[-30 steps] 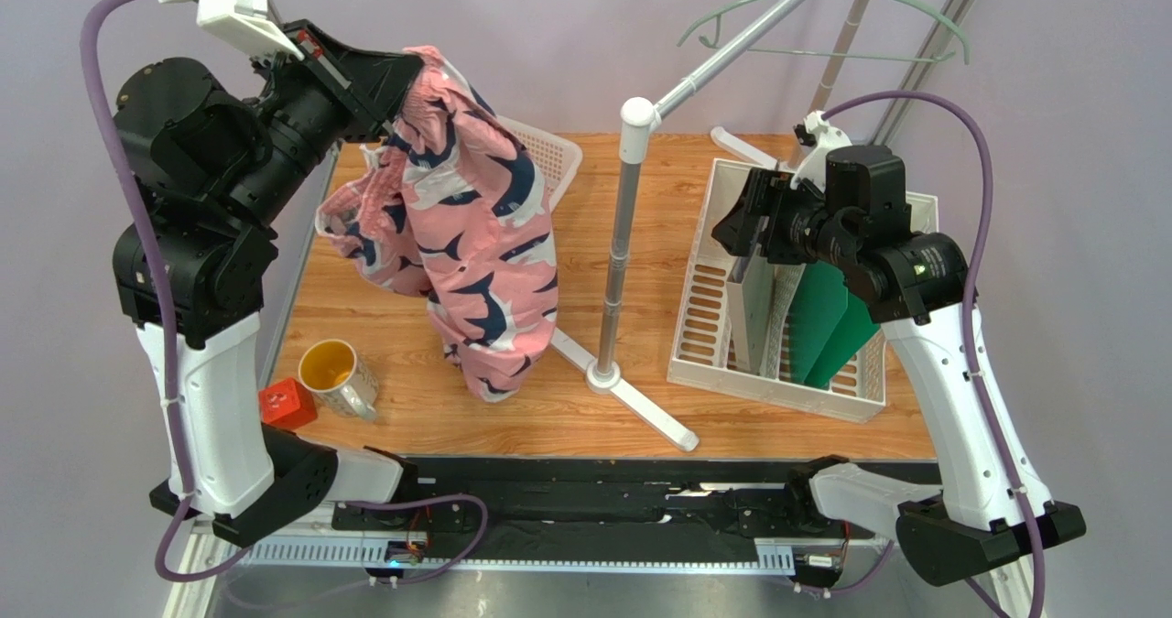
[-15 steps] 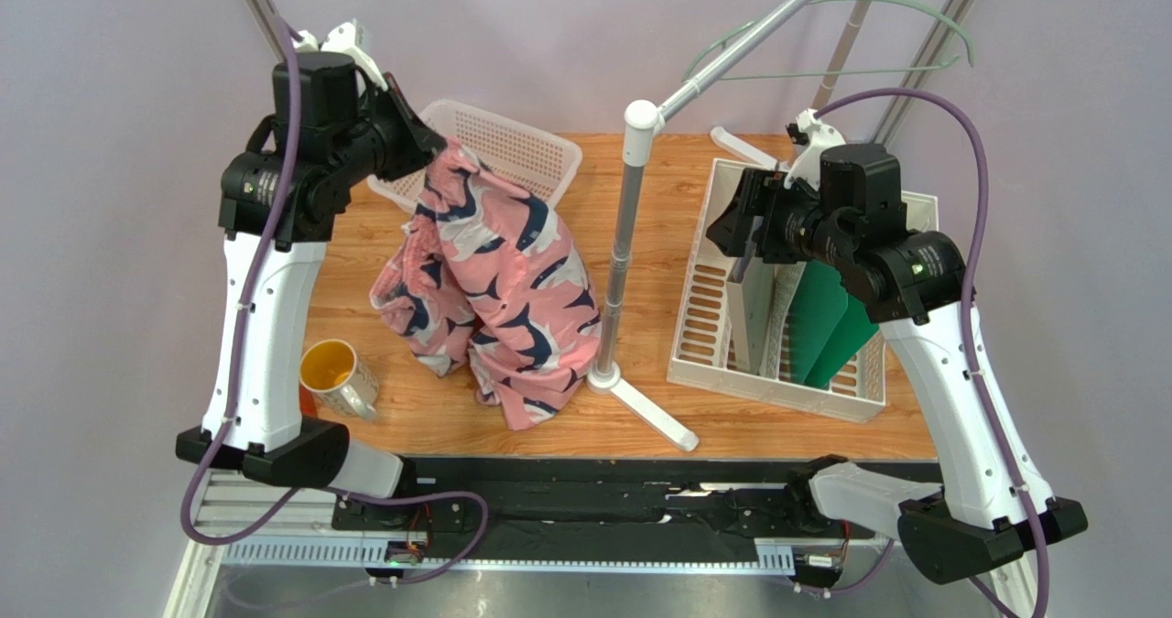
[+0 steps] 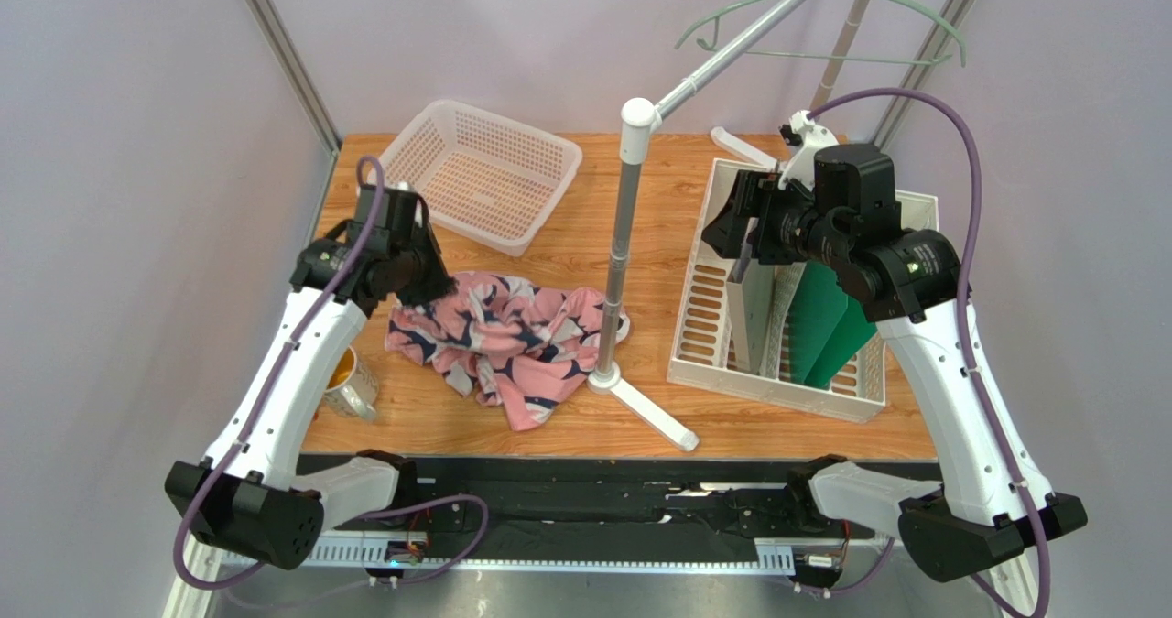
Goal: Remove the shorts from the hanger
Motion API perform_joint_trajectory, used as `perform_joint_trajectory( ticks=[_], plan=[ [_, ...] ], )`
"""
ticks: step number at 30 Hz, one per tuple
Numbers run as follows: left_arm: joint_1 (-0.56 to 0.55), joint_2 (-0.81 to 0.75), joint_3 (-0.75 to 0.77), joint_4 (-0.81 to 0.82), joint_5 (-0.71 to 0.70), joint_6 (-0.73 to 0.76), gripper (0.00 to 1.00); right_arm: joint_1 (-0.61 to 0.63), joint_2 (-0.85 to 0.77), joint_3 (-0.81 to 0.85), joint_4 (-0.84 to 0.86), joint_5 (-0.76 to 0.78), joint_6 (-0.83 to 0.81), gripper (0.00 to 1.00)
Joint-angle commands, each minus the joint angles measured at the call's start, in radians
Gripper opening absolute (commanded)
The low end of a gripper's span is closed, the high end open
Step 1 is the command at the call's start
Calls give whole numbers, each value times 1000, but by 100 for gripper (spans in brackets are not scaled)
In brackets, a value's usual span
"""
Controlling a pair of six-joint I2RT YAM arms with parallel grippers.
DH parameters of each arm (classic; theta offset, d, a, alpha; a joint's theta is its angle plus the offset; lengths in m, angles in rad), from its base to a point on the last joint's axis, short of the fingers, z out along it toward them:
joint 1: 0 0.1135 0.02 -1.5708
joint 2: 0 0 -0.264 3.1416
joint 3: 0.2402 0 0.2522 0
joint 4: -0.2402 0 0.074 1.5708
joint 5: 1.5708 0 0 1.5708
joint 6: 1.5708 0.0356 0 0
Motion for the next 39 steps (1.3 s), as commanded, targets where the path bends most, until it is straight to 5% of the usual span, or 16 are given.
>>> perform_joint_trajectory(
  ticks=[1, 4, 7, 8, 12, 19, 26, 39],
  plan=[
    [-38, -23, -132, 76, 49, 6, 0, 6, -4, -4, 26, -15, 5, 73],
    [-47, 9, -164, 76, 66, 58, 11, 7, -4, -8, 28, -24, 11, 73],
    [-70, 37, -157, 83, 99, 104, 47, 10, -1, -8, 23, -29, 11, 73],
    [-82, 49, -152, 83, 101, 111, 75, 15, -1, -8, 23, -26, 13, 73],
    [-173, 101, -138, 86, 115, 121, 96, 18, -1, -16, 22, -24, 7, 73],
    [-332, 252, -20, 86, 14, 244, 100, 18, -13, -30, 26, -11, -1, 73],
    [-352, 267, -129, 186, 14, 356, 99, 18, -44, -45, 25, 26, -21, 74],
    [-484, 356, -299, 336, -76, 210, 99, 16, -32, -21, 26, 43, -16, 74]
  ],
)
